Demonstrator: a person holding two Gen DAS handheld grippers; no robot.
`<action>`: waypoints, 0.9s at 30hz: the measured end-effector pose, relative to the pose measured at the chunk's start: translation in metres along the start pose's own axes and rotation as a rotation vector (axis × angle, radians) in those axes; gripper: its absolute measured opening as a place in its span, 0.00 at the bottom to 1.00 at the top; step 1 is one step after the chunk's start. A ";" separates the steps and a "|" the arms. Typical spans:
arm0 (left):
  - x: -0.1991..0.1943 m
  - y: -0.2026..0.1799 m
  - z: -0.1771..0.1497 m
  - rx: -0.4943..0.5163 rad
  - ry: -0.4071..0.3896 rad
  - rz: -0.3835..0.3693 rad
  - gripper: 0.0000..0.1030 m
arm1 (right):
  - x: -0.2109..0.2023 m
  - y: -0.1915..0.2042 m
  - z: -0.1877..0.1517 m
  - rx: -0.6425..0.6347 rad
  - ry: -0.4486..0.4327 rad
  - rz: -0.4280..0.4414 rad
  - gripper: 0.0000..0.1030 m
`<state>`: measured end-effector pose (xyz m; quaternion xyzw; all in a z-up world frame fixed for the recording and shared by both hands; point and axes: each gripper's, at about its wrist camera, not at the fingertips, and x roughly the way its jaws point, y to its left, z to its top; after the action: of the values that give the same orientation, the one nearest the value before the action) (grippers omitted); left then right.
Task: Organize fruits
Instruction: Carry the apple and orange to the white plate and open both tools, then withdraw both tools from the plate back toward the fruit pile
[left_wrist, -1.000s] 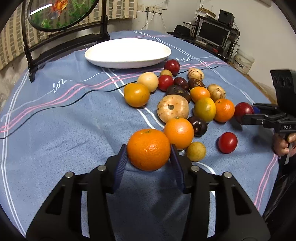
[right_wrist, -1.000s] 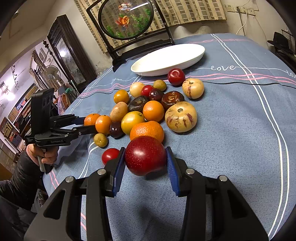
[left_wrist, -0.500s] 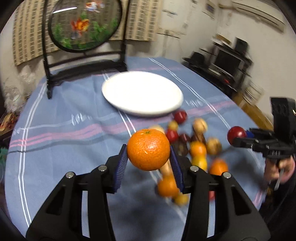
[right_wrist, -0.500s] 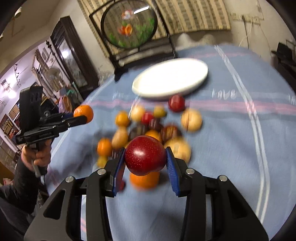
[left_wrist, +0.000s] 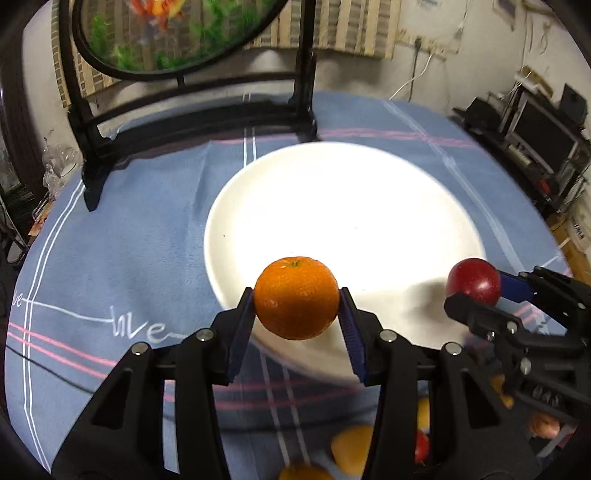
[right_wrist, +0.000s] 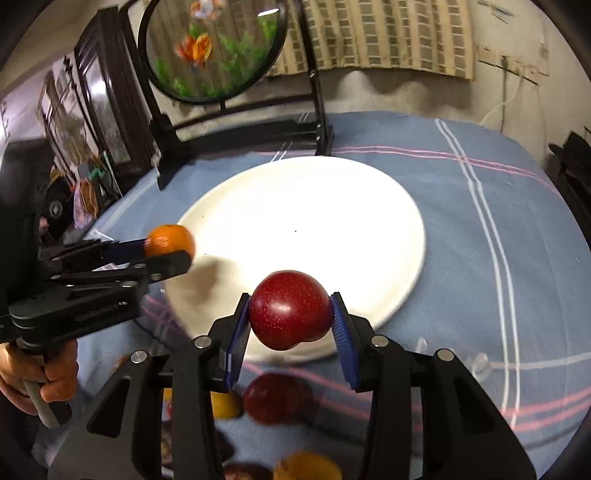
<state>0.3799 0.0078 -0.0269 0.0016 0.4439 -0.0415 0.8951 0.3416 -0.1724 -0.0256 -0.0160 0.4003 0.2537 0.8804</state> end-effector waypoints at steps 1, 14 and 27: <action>0.008 0.000 0.002 -0.004 0.013 0.000 0.45 | 0.006 0.002 0.001 -0.013 0.010 0.000 0.42; -0.003 -0.010 -0.003 0.058 -0.088 0.125 0.73 | 0.008 0.007 0.005 -0.057 -0.022 -0.002 0.61; -0.134 -0.033 -0.045 0.086 -0.291 0.160 0.81 | -0.110 0.039 -0.038 -0.071 -0.176 0.009 0.62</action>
<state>0.2612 -0.0133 0.0536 0.0692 0.3060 0.0109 0.9495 0.2366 -0.1945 0.0342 -0.0230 0.3123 0.2722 0.9099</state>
